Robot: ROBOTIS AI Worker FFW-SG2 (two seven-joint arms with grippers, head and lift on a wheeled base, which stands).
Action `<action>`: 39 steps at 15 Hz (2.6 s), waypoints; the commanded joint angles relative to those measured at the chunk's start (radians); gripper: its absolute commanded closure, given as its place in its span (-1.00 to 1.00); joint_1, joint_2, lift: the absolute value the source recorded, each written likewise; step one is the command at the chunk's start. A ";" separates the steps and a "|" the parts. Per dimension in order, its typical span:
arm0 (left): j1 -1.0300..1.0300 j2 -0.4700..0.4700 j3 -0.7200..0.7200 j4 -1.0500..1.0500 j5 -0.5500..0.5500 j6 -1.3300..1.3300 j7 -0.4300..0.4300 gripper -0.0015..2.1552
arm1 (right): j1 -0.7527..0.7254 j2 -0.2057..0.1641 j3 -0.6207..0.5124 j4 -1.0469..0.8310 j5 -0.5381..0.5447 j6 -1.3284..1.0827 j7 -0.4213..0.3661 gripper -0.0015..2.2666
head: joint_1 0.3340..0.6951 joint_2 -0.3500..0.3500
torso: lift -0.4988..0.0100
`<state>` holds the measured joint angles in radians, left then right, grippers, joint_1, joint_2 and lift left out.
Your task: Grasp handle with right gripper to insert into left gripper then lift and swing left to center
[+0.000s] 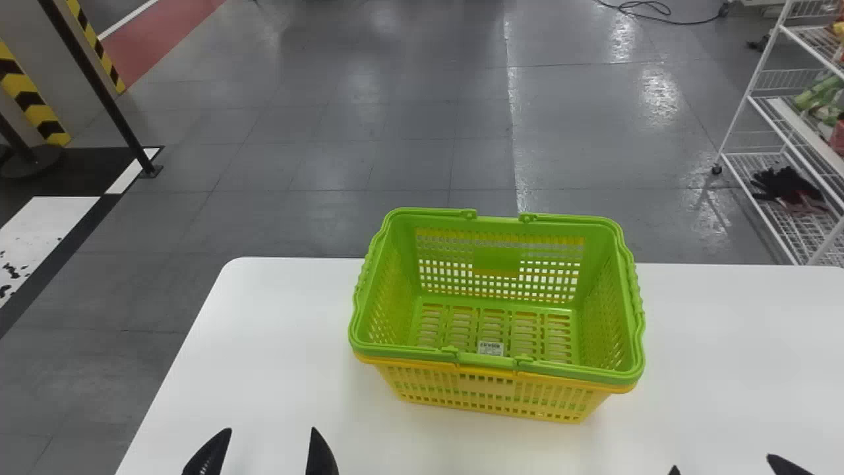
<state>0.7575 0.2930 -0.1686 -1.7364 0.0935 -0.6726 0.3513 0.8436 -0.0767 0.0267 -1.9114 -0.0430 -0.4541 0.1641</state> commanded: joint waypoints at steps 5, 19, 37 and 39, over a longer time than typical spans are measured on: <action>0.000 -0.002 -0.003 0.001 -0.006 -0.006 0.002 -0.97 | 0.000 0.000 0.001 0.006 0.000 -0.001 0.000 -0.91 | 1.00 0.40 | 0.60; -0.089 0.003 0.186 -0.347 0.029 0.509 -0.117 -0.92 | -0.018 -0.017 0.001 -0.005 0.005 0.064 0.023 -0.91 | 1.00 0.49 | 0.60; -0.816 0.026 0.515 -0.196 0.555 1.921 -0.715 -0.94 | -0.023 -0.021 0.005 -0.044 0.028 0.199 0.023 -0.91 | 1.00 0.50 | 0.60; -0.897 0.025 0.508 -0.109 0.560 2.022 -0.750 -0.94 | -0.021 -0.023 0.001 -0.044 0.026 0.202 0.023 -0.91 | 1.00 0.43 | 0.60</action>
<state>-0.0813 0.3180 0.3458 -1.9099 0.6489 1.2812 -0.3868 0.8207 -0.0980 0.0315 -1.9566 -0.0153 -0.2538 0.1872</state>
